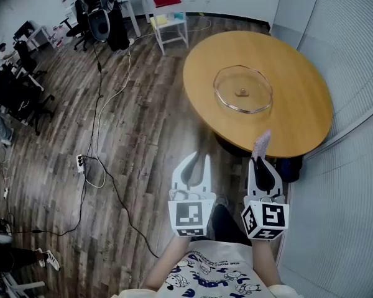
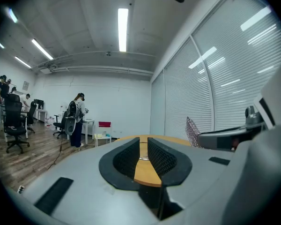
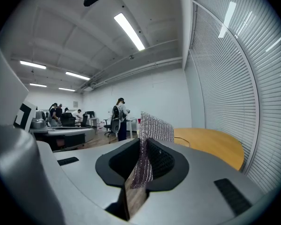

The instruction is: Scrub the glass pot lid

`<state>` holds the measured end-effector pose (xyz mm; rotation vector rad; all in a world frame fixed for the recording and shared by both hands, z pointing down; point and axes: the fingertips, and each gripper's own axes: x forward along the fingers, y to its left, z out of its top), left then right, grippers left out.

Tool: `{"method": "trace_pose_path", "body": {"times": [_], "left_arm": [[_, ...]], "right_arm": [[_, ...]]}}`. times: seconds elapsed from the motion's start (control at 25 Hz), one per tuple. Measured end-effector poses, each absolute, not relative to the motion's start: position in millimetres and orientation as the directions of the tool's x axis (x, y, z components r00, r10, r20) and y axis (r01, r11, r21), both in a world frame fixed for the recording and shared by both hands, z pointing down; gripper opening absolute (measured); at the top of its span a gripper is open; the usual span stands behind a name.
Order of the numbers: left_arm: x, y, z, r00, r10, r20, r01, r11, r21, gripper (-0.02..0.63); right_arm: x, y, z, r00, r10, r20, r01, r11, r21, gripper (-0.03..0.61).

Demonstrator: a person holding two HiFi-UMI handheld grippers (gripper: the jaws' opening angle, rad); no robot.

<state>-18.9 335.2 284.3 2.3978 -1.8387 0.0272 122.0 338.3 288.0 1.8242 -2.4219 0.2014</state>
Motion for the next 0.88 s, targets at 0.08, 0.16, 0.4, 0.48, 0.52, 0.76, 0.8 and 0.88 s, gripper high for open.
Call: {"method": "trace_pose_path", "body": {"times": [0.08,0.16,0.4,0.48,0.52,0.76,0.8,0.88], "left_arm": [[-17.0,319.3,286.6,0.249,-0.964,0.093,-0.967,-0.241,0.086,0.06],[-14.3,303.7,287.1,0.238,-0.967,0.095,-0.969,-0.23,0.089,0.06],[-0.5,248.7,282.6,0.212,-0.973,0.093,-0.976,-0.204,0.08,0.06],[1.4,231.3,281.7,0.203,-0.974,0.096,-0.977,-0.195,0.089,0.061],[2.4,222.9,281.0,0.198,-0.975,0.097,-0.978,-0.19,0.092,0.06],[10.3,181.0,276.1,0.162,-0.983,0.092,-0.985,-0.155,0.079,0.061],[10.9,176.9,277.2,0.156,-0.983,0.093,-0.986,-0.149,0.081,0.061],[11.8,172.0,280.4,0.147,-0.984,0.099,-0.987,-0.139,0.087,0.061]], "right_arm": [[124.8,321.2,290.3,-0.286,-0.944,0.167,-0.958,0.283,-0.043,0.063],[127.4,304.2,290.6,-0.298,-0.939,0.17,-0.955,0.295,-0.042,0.063],[141.3,244.5,284.1,-0.324,-0.932,0.162,-0.946,0.321,-0.041,0.063],[144.1,225.7,282.6,-0.332,-0.929,0.162,-0.943,0.329,-0.043,0.063],[145.6,216.6,281.6,-0.336,-0.928,0.161,-0.942,0.333,-0.044,0.063],[156.2,166.7,279.1,-0.362,-0.919,0.154,-0.932,0.359,-0.049,0.063],[157.6,161.2,280.1,-0.365,-0.918,0.154,-0.931,0.362,-0.049,0.063],[160.8,154.0,282.7,-0.369,-0.916,0.157,-0.929,0.365,-0.052,0.063]]}}
